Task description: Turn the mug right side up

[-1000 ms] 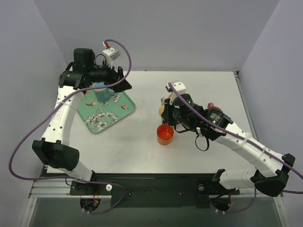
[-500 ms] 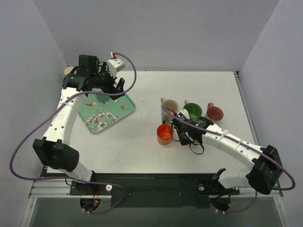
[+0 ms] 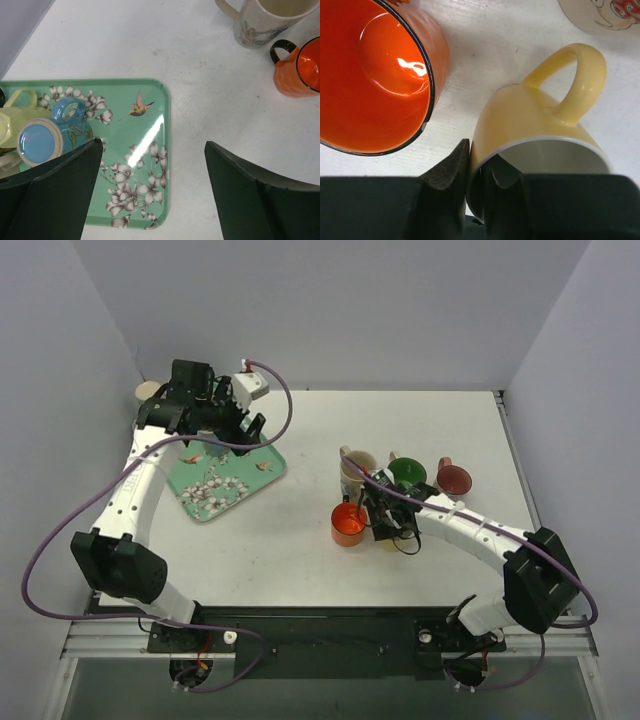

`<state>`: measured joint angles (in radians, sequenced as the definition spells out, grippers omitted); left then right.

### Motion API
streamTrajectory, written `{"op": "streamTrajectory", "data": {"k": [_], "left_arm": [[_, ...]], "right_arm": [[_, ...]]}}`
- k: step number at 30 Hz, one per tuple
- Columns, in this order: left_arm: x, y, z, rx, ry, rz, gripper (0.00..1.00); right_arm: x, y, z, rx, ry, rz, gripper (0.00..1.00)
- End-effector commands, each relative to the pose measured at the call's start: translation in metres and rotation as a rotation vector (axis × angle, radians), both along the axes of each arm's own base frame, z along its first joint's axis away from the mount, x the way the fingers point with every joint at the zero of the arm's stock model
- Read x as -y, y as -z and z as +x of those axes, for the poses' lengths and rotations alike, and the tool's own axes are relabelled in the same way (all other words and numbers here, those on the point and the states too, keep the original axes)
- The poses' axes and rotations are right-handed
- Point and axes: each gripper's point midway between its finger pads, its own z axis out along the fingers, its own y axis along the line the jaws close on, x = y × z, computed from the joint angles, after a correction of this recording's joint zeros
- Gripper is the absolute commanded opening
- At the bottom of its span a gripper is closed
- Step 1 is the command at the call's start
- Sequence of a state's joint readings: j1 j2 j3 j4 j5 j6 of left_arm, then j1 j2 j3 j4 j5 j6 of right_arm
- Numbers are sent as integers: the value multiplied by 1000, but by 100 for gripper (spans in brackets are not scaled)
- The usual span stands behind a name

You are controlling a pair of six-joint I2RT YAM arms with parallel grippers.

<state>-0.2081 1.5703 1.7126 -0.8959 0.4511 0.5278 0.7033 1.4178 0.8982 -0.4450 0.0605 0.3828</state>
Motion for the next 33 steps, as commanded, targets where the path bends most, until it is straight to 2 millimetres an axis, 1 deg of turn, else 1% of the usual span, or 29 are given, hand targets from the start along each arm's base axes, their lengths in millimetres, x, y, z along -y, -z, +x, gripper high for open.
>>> {"op": "streamTrajectory", "data": {"k": [1, 2, 3, 4, 5, 6, 7, 8, 9, 10, 11, 12, 13, 14, 15, 16, 17, 18, 19, 20, 21, 23, 24, 26, 27, 29, 30, 32, 33], "left_arm": [[-6, 9, -1, 42, 52, 90, 94], [-11, 16, 6, 49, 45, 122, 95], [-14, 23, 11, 59, 58, 158, 95], [-20, 32, 23, 79, 59, 223, 95], [-21, 35, 29, 94, 68, 251, 95], [-27, 45, 42, 107, 84, 313, 95], [-27, 44, 50, 136, 95, 340, 95], [-31, 55, 65, 151, 108, 402, 95], [-31, 51, 74, 182, 122, 437, 95], [-36, 67, 88, 178, 146, 508, 95], [-34, 67, 99, 197, 155, 534, 95], [-39, 85, 110, 176, 178, 596, 95], [-42, 84, 121, 185, 167, 626, 95], [-43, 103, 130, 159, 197, 664, 95], [-47, 102, 141, 167, 187, 701, 95], [-48, 126, 146, 124, 222, 726, 95], [-54, 120, 155, 134, 192, 767, 95], [-57, 127, 168, 129, 181, 774, 95], [-60, 133, 167, 97, 184, 780, 95], [-62, 136, 178, 93, 166, 775, 94], [-65, 143, 177, 63, 160, 782, 93], [-68, 153, 184, 43, 145, 787, 92], [-71, 163, 186, 28, 150, 793, 92], [-76, 177, 189, 12, 146, 828, 88], [-82, 186, 190, -6, 139, 859, 83], [-87, 192, 189, -26, 130, 888, 74], [-91, 195, 187, -39, 127, 891, 72], [-90, 198, 181, -66, 148, 877, 61], [-92, 196, 178, -73, 147, 873, 57]], "right_arm": [[-7, -7, 5, 1, -8, 28, 22], [-6, -13, 4, 2, -8, 29, 29], [-7, -22, 6, 21, -12, 38, 41], [-6, -26, 4, 18, -20, 31, 46], [-6, -38, 5, 42, -29, 40, 56], [-5, -45, 4, 53, -38, 41, 60], [-6, -57, 5, 86, -51, 54, 68], [-1, -63, 4, 97, -47, 47, 76], [-1, -76, 5, 132, -51, 65, 78], [2, -80, 5, 141, -50, 60, 82], [3, -91, 4, 168, -55, 76, 85], [6, -94, 3, 176, -56, 72, 87], [9, -100, 3, 195, -48, 82, 88], [11, -104, 2, 205, -47, 79, 90], [13, -105, 0, 210, -44, 80, 90], [16, -107, -1, 215, -38, 78, 90], [17, -107, -3, 215, -40, 80, 90], [19, -105, -4, 212, -39, 71, 90], [22, -105, -6, 210, -36, 68, 90], [24, -103, -7, 207, -31, 61, 90], [25, -103, -8, 208, -29, 60, 90], [26, -101, -9, 205, -25, 58, 90], [27, -101, -10, 209, -23, 58, 90], [29, -101, -9, 218, -16, 47, 90], [31, -100, -8, 218, -13, 39, 90], [30, -101, -9, 217, -19, 41, 90], [30, -101, -8, 219, -21, 43, 90], [30, -101, -8, 219, -21, 42, 90], [30, -101, -8, 221, -19, 39, 90]]}}
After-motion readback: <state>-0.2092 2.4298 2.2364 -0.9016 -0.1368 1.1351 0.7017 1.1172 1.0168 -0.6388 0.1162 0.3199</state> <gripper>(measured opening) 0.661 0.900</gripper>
